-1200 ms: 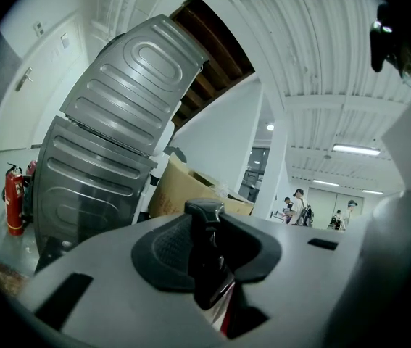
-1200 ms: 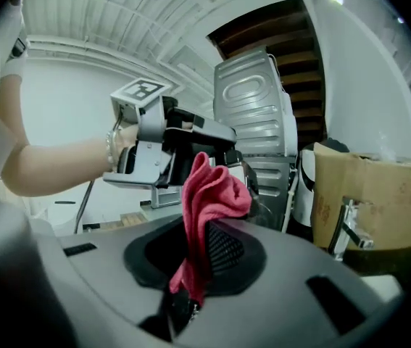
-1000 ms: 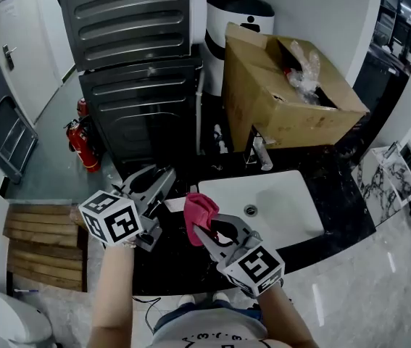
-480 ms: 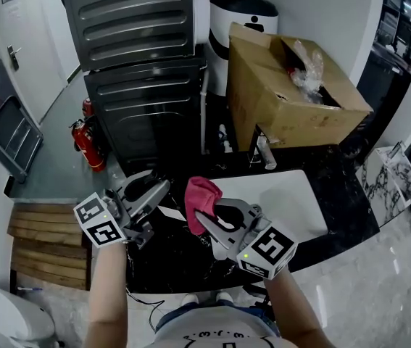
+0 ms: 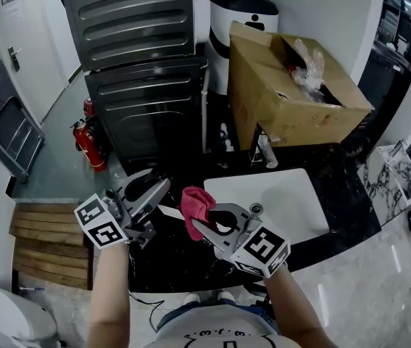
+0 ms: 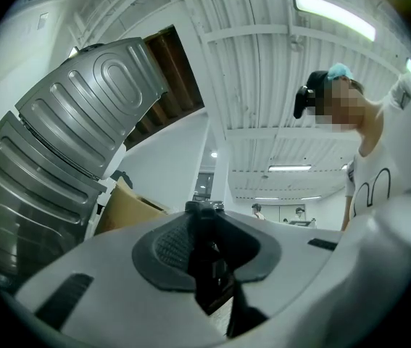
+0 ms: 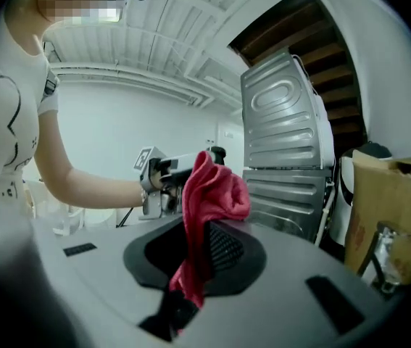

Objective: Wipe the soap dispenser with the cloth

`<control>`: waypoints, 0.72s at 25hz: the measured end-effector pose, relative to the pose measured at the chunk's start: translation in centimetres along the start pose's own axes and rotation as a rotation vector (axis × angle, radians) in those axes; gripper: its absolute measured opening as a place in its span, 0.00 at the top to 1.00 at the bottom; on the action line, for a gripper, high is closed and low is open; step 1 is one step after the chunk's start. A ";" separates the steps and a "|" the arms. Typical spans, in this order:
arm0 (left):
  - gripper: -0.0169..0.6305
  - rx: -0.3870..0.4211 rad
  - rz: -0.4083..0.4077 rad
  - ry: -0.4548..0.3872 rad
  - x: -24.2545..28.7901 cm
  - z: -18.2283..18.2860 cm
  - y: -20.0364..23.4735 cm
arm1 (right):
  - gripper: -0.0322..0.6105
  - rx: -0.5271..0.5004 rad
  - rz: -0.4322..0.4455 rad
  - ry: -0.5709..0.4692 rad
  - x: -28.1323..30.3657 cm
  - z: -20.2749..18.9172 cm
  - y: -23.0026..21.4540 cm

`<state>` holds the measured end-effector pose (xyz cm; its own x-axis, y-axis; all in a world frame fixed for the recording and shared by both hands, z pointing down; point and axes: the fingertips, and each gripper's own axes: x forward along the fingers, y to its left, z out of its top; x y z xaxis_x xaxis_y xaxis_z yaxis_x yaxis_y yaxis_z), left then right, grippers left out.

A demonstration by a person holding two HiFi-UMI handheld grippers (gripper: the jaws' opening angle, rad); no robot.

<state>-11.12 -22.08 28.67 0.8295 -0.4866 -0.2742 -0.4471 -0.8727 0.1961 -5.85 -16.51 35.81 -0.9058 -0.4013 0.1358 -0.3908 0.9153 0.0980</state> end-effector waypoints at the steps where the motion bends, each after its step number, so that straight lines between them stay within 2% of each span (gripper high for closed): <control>1: 0.83 -0.001 -0.002 -0.001 0.0 0.0 -0.1 | 0.87 -0.002 -0.001 0.022 -0.1 -0.9 0.1; 5: 0.83 -0.006 -0.001 -0.007 -0.1 -0.3 -0.1 | 0.87 0.013 -0.022 0.055 -0.2 -2.6 0.1; 10: 0.83 -0.023 -0.005 -0.024 -0.1 -0.2 0.1 | 0.87 0.013 -0.046 0.045 -0.7 -2.3 -0.4; 15: 0.83 -0.048 -0.036 -0.064 -0.5 0.3 -0.4 | 0.87 0.083 -0.182 -0.090 -3.8 0.6 -4.8; 18: 0.83 -0.049 -0.055 -0.064 -0.4 0.4 -0.6 | 0.87 0.084 -0.201 -0.148 -4.2 3.2 -6.7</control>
<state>-11.34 -21.36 28.26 0.8286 -0.4405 -0.3455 -0.3827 -0.8961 0.2247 0.08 -20.83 31.46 -0.8200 -0.5718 -0.0246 -0.5723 0.8196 0.0251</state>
